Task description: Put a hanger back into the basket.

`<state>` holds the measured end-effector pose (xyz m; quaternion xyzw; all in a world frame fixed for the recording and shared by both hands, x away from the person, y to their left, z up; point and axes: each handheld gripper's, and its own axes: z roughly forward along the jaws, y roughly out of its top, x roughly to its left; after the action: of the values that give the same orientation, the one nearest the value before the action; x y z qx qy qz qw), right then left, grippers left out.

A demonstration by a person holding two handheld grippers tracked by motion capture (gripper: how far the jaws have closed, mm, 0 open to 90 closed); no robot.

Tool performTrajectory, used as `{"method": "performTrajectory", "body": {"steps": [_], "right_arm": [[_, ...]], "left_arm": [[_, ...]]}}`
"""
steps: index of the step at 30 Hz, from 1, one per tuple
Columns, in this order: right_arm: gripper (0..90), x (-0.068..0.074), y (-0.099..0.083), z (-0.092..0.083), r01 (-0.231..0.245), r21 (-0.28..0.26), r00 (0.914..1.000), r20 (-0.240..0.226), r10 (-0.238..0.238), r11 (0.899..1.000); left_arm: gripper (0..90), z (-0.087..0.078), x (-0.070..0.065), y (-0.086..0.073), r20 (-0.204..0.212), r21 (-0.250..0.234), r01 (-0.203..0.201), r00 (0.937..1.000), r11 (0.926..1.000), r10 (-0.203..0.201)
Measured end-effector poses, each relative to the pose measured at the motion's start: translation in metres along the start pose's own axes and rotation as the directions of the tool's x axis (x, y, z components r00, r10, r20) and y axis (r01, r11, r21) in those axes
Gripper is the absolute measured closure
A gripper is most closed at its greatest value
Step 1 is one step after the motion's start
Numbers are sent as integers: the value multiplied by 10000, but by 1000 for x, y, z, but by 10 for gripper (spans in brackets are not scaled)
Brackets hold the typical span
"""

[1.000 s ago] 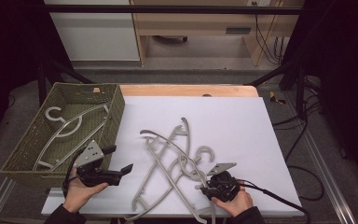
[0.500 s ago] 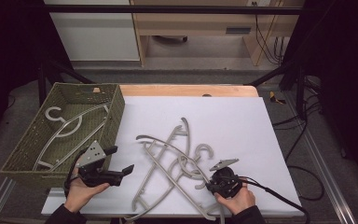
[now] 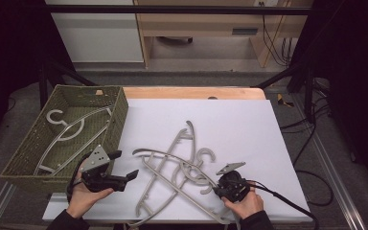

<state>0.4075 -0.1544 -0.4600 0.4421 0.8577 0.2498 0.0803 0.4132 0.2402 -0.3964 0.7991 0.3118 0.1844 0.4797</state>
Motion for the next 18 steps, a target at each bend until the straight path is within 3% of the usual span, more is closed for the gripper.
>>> {"method": "performTrajectory", "body": {"steps": [9,10,11,14,15,18], "right_arm": [[816,-1,2,0,-192,56,9998,36,191,9998],[818,0,3,0,-477,41,9989,-13,477,9989],[819,-1,3,0,-473,58,9989,-52,474,9989],[821,-4,4,-2,-400,-45,9991,-151,399,9992],[821,-3,5,-3,-639,-97,9978,-193,637,9979],[823,-7,7,-8,-518,-396,9983,-287,507,9979]], "left_arm": [[97,1,-1,0,1,32,-24,10000,10000,24],[98,1,0,0,-9,40,-28,10000,10000,28],[98,1,0,0,-6,38,-26,10000,10000,26],[98,0,0,0,-11,61,-41,10000,10000,41],[98,0,0,0,-6,46,-35,10000,10000,35],[98,-1,1,1,-16,23,-35,10000,10000,35]]}}
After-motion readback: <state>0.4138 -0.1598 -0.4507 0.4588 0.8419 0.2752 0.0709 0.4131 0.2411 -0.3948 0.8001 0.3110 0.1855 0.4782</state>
